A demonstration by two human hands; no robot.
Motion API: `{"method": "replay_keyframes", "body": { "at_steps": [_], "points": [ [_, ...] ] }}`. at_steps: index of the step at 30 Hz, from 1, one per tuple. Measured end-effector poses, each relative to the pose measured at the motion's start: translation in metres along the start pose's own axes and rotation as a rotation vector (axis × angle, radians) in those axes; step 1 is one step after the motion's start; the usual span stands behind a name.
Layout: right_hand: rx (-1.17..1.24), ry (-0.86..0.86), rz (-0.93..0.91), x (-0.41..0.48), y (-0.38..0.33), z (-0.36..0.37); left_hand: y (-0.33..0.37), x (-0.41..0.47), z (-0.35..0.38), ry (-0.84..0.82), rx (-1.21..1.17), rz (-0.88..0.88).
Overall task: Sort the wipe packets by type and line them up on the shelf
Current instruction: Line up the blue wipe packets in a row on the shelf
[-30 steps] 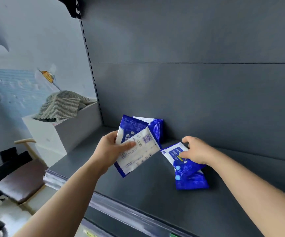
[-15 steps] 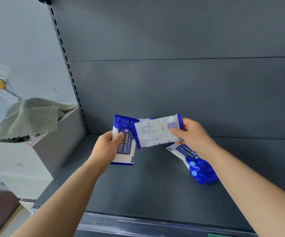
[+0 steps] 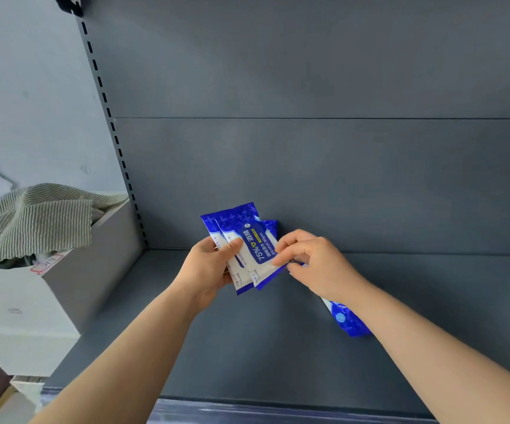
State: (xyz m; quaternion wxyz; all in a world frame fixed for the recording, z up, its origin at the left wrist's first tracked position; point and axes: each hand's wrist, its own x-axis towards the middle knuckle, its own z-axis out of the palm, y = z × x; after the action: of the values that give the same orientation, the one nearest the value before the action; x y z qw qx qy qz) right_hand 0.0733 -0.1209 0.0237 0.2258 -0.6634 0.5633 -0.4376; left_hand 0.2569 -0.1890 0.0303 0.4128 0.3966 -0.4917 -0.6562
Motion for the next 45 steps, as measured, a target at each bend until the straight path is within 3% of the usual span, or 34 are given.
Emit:
{"method": "replay_keyframes", "body": {
  "at_steps": [3, 9, 13, 16, 21, 25, 28, 30, 37, 41, 45],
  "points": [
    [0.058, 0.062, 0.095, 0.008, -0.001, -0.002, 0.001, 0.001, -0.001, -0.011, 0.051, 0.026],
    [0.316, 0.012, 0.325, 0.018, -0.001, 0.004, -0.002, -0.003, 0.0, -0.185, 0.113, 0.007],
    [0.428, -0.049, 0.392, 0.02, 0.0, 0.005, -0.001, -0.005, -0.005, -0.225, 0.401, 0.072],
    [0.26, -0.091, 0.311, 0.025, 0.005, -0.002, 0.004, -0.001, -0.009, -0.239, 0.652, 0.112],
    [0.246, -0.047, 0.365, 0.03, 0.012, -0.01, -0.004, 0.015, -0.018, 0.001, 0.588, 0.111],
    [-0.215, -0.046, 0.418, 0.029, 0.028, -0.031, -0.018, 0.03, -0.022, 0.109, 0.85, 0.217],
    [-0.563, -0.2, 0.569, 0.015, 0.033, -0.057, -0.022, 0.041, -0.026, 0.107, 1.015, 0.256],
    [-0.662, -0.303, 0.68, 0.005, 0.038, -0.066, -0.023, 0.047, -0.027, 0.131, 1.088, 0.268],
    [-0.299, -0.187, 0.808, -0.003, 0.064, -0.07, -0.043, 0.056, -0.017, 0.383, 0.93, 0.282],
    [-0.043, -0.022, 0.678, -0.001, 0.067, -0.071, -0.043, 0.056, -0.021, 0.572, 1.048, 0.25],
    [-0.083, -0.002, 0.444, 0.015, 0.054, -0.062, -0.043, 0.058, -0.021, 0.413, 0.86, 0.143]
  ]
}}
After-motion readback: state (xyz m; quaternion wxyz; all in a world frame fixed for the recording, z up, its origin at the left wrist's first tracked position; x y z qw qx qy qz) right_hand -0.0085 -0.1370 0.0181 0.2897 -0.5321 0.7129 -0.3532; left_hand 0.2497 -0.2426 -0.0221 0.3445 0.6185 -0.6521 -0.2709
